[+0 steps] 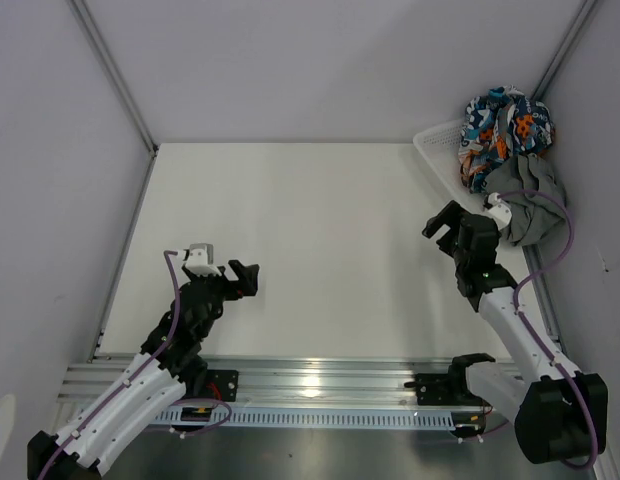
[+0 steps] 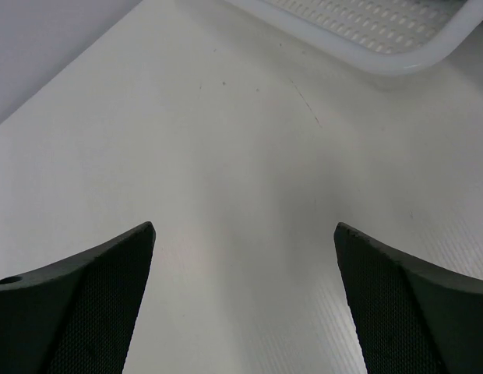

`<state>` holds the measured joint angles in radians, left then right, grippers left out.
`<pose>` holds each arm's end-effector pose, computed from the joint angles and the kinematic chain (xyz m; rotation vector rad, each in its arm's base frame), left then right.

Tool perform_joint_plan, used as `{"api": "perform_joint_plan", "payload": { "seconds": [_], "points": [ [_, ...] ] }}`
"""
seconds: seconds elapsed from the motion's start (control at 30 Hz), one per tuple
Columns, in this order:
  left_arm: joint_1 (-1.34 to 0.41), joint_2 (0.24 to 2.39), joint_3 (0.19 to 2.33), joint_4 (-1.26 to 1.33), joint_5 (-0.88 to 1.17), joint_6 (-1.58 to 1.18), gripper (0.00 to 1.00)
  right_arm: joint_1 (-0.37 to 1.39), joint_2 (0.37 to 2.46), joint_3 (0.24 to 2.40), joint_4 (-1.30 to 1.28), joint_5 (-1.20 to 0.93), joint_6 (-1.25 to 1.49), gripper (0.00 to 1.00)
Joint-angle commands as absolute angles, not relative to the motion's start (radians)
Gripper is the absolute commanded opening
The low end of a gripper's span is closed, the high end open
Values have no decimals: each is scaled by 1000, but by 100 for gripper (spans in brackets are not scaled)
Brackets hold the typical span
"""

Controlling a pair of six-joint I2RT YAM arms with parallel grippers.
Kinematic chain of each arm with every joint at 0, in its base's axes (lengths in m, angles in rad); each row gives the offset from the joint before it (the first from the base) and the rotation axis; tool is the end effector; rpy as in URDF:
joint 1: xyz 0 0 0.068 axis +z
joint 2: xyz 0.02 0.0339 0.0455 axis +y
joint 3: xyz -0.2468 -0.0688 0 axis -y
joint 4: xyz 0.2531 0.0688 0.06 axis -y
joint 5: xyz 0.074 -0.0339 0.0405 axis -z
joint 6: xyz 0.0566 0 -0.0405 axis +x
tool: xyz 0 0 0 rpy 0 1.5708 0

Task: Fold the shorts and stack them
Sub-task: Grab the shorts from the pile

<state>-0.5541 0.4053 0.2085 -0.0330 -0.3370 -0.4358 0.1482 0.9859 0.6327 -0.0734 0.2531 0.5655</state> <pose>0.1605 -0.0773 0.1911 -0.1352 1.8007 -0.4062 0.2585 0.0243 0.2347 0.5695 1.9057 0.2096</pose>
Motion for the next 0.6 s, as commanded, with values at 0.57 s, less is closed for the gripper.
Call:
{"api": "perform_joint_plan", "payload": {
  "seconds": [0.57],
  "points": [
    [-548,431,227,-6,-345,-434,99,-83,1388,1095,-265,222,649,99]
  ]
}}
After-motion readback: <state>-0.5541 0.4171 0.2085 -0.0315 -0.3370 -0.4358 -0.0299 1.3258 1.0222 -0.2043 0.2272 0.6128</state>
